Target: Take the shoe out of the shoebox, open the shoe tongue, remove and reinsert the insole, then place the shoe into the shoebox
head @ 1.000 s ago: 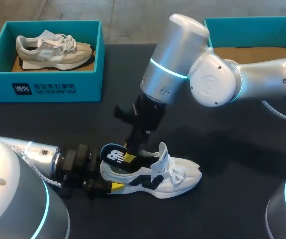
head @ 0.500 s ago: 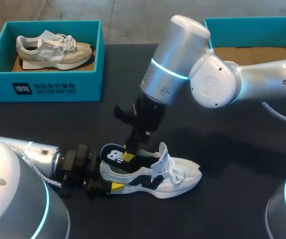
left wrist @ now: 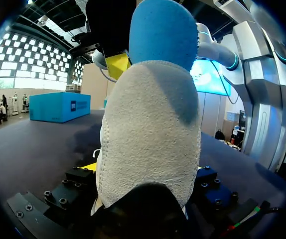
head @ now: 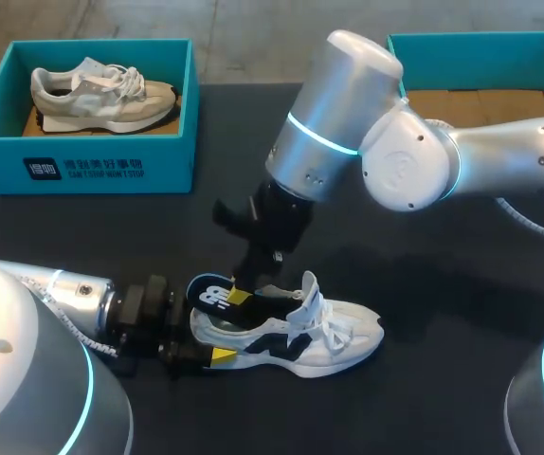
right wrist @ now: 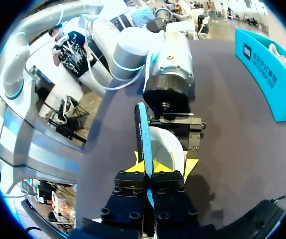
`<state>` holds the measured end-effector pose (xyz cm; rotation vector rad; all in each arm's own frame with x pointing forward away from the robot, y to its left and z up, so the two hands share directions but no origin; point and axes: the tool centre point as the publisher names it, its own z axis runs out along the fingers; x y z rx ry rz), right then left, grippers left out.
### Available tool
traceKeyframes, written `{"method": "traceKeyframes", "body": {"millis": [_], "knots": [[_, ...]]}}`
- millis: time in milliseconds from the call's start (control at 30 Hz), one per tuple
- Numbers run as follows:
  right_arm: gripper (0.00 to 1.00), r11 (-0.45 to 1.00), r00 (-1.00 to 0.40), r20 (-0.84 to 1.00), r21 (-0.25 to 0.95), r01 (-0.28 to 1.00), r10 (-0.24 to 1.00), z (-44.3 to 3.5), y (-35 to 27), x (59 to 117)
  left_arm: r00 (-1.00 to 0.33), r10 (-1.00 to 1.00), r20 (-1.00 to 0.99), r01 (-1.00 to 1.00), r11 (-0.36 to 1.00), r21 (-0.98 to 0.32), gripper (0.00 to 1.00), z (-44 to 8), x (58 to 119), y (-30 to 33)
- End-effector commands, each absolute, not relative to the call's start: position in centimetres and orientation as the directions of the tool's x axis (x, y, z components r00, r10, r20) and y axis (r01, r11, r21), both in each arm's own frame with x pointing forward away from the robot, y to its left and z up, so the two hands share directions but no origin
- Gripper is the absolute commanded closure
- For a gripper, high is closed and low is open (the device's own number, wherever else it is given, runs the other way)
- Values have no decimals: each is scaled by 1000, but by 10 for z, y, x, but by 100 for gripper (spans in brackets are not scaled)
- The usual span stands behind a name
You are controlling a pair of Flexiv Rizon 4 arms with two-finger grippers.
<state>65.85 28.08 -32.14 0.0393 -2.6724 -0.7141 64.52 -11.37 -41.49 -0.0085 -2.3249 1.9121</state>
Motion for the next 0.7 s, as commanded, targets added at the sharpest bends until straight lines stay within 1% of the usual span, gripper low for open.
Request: {"method": "traceKeyframes", "body": {"millis": [33, 333, 700], "knots": [[100, 872, -940, 320, 487, 53, -121, -306, 279, 655, -991, 87, 97, -79, 197, -977, 100, -416, 645, -115], [100, 853, -949, 269, 521, -1, -166, -283, 285, 661, -991, 87, 97, -79, 197, -977, 100, -416, 645, -115], [100, 853, -949, 269, 521, -1, -166, -283, 285, 661, -991, 87, 97, -79, 197, -977, 100, -416, 645, -115]]}}
